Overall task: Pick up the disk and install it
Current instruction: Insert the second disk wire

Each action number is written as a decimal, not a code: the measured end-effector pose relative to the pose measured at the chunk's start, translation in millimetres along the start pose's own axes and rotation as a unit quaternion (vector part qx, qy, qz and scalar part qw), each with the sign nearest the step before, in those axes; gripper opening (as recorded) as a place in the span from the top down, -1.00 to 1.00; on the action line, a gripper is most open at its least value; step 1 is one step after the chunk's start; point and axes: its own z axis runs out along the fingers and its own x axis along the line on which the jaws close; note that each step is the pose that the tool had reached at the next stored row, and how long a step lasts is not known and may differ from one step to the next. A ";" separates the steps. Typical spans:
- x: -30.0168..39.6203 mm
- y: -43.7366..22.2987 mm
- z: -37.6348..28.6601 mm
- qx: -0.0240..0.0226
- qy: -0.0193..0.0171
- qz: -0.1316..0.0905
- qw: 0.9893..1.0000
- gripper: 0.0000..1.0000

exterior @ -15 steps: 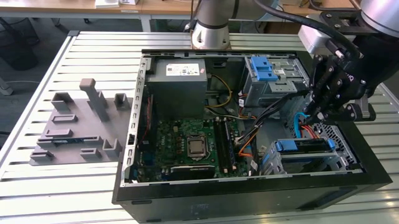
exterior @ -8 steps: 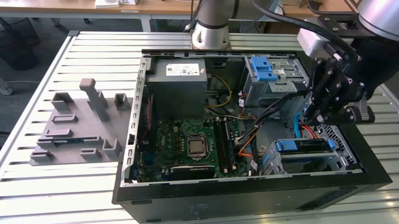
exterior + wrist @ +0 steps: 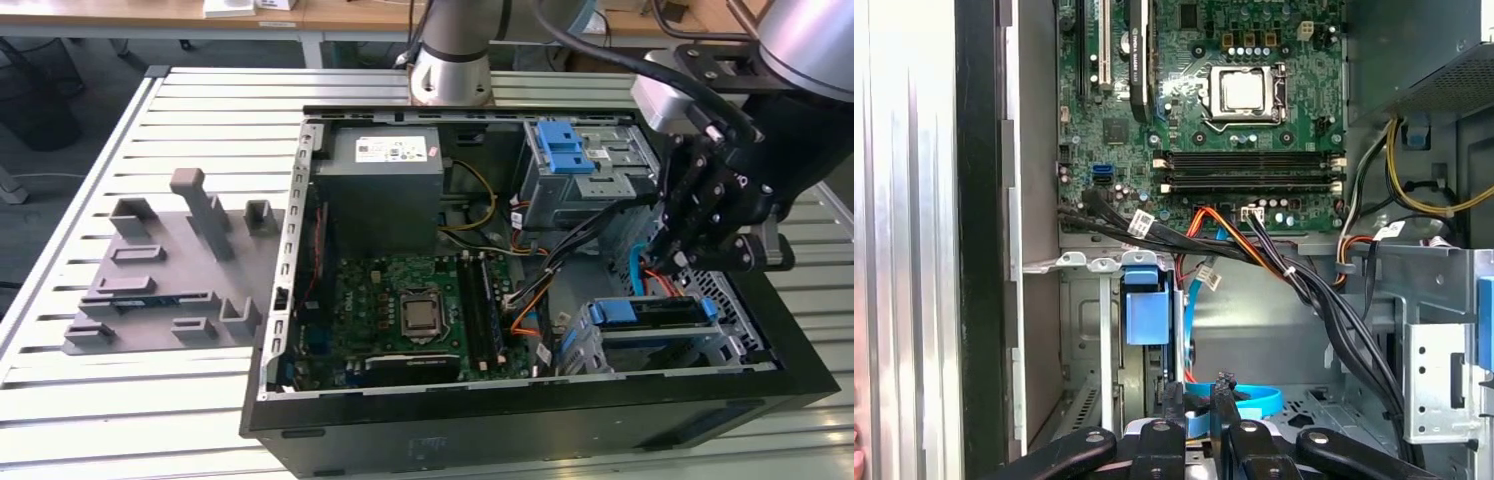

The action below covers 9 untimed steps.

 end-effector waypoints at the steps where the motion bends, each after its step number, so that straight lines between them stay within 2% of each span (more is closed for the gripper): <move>1: 0.0 0.0 0.7 0.000 0.000 0.000 1.000 0.51; 7: 0.1 -0.1 4.3 0.000 0.000 0.000 1.000 0.53; 8: 0.2 -0.6 4.6 0.000 -0.001 0.000 1.000 0.65; 9: 0.3 -1.0 5.1 0.000 -0.003 0.000 1.000 0.69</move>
